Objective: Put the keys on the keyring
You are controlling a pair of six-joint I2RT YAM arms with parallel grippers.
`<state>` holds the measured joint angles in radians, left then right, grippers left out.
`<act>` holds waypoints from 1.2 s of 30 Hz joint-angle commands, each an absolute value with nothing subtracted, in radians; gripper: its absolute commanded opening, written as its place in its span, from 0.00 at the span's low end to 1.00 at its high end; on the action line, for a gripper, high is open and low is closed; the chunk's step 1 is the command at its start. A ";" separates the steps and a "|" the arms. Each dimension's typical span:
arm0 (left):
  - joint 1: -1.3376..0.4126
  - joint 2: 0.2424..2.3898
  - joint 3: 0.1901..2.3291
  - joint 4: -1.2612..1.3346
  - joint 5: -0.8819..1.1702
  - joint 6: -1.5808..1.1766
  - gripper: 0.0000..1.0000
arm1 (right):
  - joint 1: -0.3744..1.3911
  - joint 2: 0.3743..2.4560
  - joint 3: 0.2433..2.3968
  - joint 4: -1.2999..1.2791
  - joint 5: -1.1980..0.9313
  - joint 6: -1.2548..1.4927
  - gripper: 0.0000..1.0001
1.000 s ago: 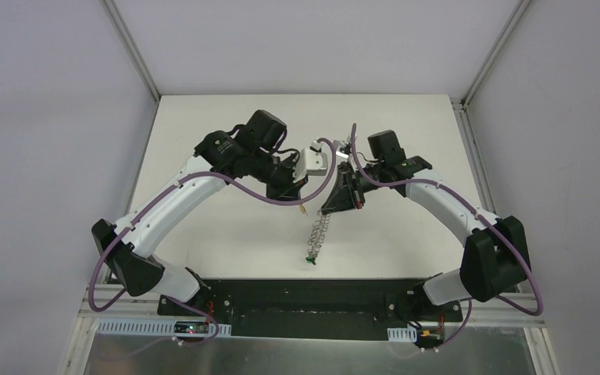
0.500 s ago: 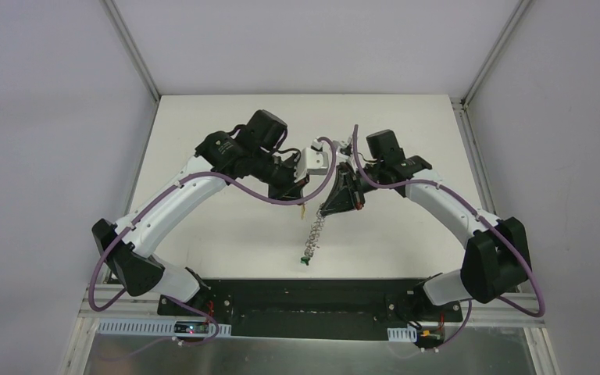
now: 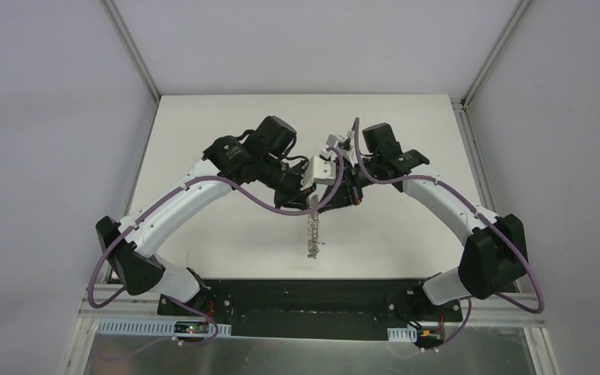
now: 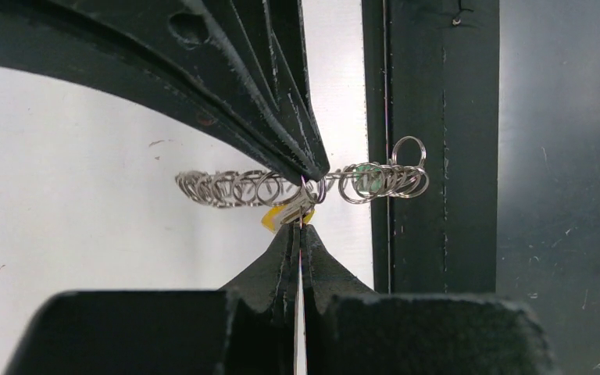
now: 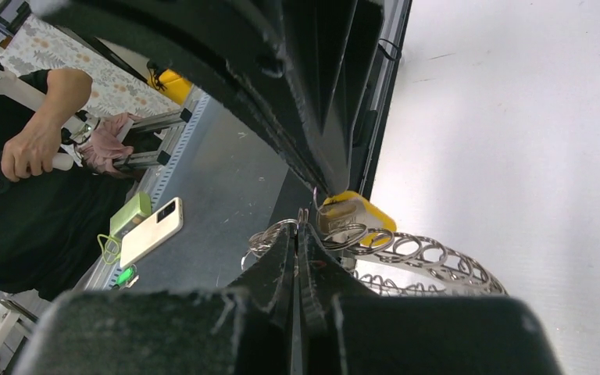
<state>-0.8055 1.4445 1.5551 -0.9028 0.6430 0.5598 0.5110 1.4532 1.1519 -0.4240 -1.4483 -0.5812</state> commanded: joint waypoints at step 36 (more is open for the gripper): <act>-0.842 1.447 1.563 -0.907 0.640 0.605 0.00 | 0.519 1.528 1.237 -0.512 -1.512 -0.659 0.00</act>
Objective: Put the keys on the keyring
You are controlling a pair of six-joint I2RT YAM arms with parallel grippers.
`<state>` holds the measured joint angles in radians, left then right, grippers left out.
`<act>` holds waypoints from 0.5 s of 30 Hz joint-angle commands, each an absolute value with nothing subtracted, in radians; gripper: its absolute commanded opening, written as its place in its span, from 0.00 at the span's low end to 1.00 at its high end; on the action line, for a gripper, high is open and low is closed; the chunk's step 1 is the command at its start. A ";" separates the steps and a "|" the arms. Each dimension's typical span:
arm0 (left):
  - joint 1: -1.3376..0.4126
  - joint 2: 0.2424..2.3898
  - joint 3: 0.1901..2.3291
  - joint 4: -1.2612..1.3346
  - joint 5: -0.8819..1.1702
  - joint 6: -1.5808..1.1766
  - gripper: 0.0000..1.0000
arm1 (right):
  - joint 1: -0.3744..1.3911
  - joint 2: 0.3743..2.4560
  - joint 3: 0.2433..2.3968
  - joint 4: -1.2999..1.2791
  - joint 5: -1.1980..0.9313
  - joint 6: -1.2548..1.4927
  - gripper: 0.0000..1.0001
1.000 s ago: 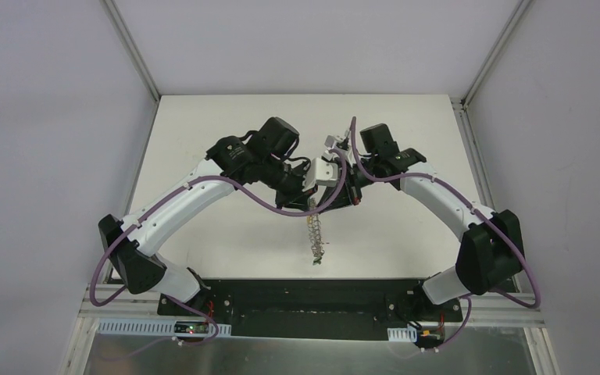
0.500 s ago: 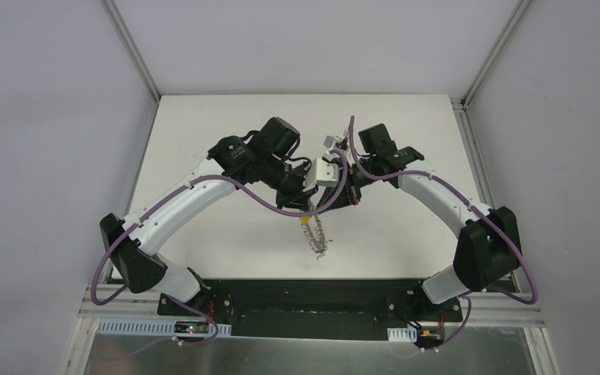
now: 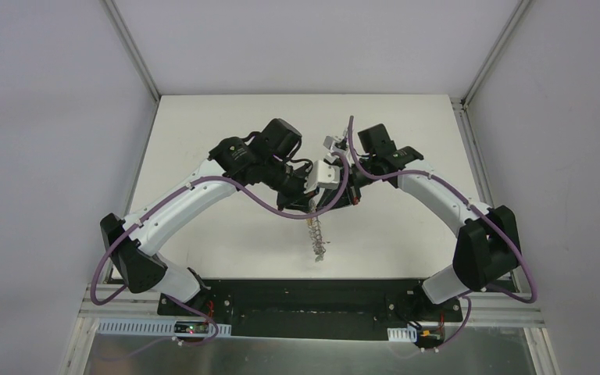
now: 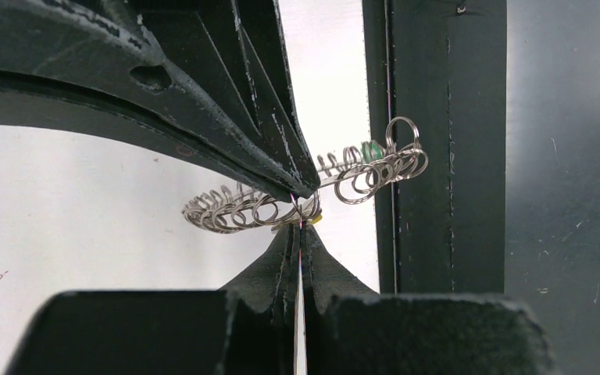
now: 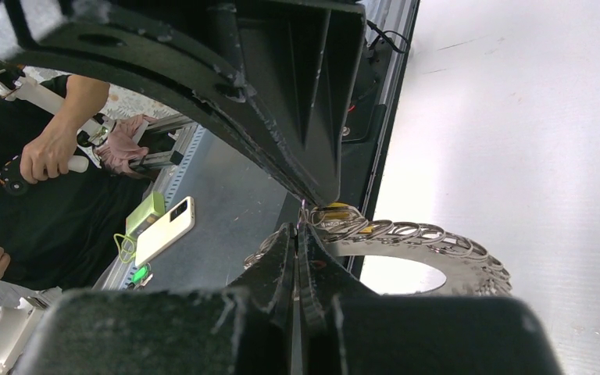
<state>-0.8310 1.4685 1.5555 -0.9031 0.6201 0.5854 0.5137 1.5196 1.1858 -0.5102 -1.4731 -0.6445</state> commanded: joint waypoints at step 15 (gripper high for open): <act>-0.844 1.421 1.538 -0.904 0.634 0.614 0.00 | 0.519 1.531 1.239 -0.511 -1.500 -0.653 0.00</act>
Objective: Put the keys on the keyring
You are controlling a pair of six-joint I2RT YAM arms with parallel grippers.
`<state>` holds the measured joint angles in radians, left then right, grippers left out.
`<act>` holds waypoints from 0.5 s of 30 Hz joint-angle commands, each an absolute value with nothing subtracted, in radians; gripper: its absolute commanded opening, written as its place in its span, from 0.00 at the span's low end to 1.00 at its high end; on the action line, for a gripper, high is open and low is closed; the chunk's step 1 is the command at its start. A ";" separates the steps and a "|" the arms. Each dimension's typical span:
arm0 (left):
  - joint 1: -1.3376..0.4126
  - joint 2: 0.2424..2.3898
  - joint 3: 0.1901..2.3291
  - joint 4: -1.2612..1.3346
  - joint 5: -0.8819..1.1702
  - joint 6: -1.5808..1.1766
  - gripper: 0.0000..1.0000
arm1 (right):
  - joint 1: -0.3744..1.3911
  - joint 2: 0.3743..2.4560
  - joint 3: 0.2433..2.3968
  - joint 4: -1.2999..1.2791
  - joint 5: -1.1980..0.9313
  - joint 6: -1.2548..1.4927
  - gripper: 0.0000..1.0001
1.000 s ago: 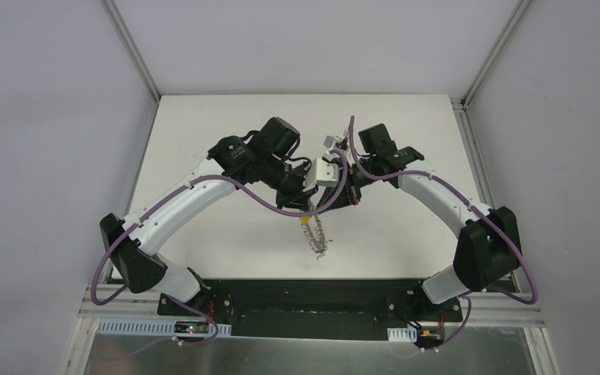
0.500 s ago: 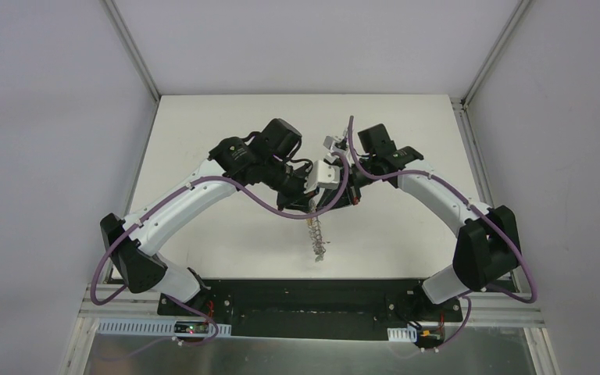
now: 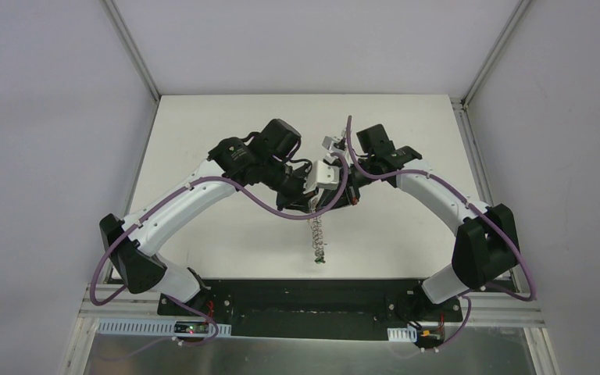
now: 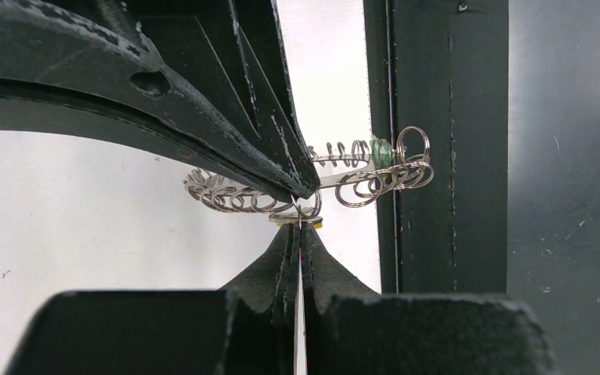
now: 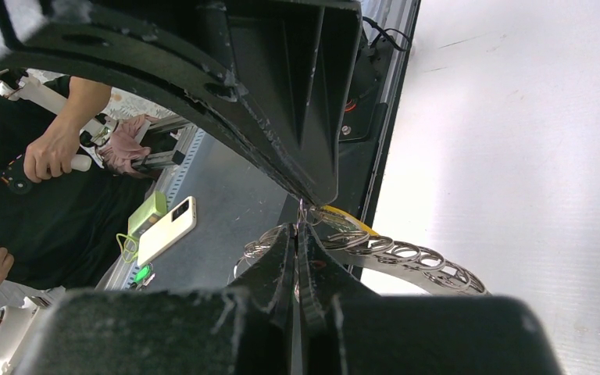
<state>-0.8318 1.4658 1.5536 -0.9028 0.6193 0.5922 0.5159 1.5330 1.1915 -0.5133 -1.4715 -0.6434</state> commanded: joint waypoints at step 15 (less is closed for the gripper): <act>-0.844 1.408 1.523 -0.906 0.640 0.623 0.00 | 0.508 1.543 1.246 -0.509 -1.491 -0.642 0.00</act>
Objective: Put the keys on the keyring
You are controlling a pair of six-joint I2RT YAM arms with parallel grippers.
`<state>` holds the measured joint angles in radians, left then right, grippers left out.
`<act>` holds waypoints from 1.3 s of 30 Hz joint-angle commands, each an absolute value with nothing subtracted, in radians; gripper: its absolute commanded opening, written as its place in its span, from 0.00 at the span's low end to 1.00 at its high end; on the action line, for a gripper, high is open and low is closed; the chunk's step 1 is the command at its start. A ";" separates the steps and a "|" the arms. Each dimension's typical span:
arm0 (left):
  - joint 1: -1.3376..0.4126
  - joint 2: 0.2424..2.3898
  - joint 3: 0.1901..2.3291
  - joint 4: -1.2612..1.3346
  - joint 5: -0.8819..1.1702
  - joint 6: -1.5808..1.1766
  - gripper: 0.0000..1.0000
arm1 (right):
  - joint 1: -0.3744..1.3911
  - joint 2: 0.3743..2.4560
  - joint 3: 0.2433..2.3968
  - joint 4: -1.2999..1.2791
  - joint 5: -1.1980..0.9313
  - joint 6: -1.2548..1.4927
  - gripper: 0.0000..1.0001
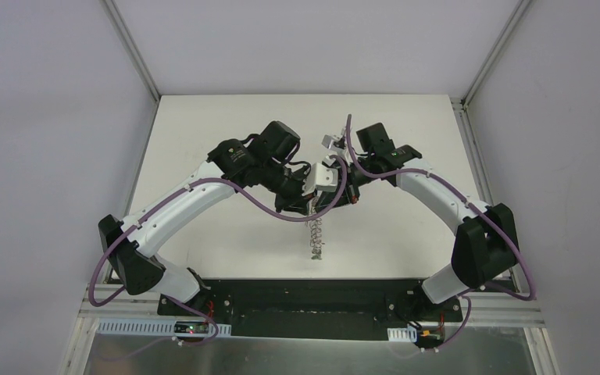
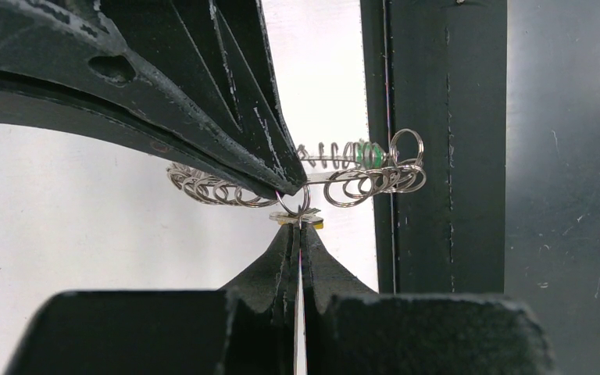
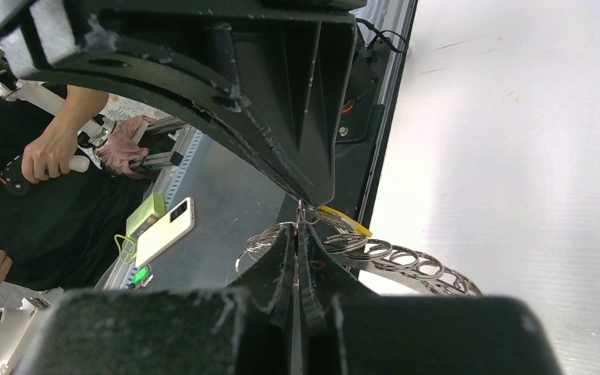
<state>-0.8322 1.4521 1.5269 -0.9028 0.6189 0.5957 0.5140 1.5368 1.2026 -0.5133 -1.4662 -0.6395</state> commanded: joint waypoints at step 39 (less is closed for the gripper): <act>-0.843 1.484 1.557 -0.809 0.464 0.515 0.00 | 0.489 1.438 1.078 0.062 -1.291 -0.086 0.00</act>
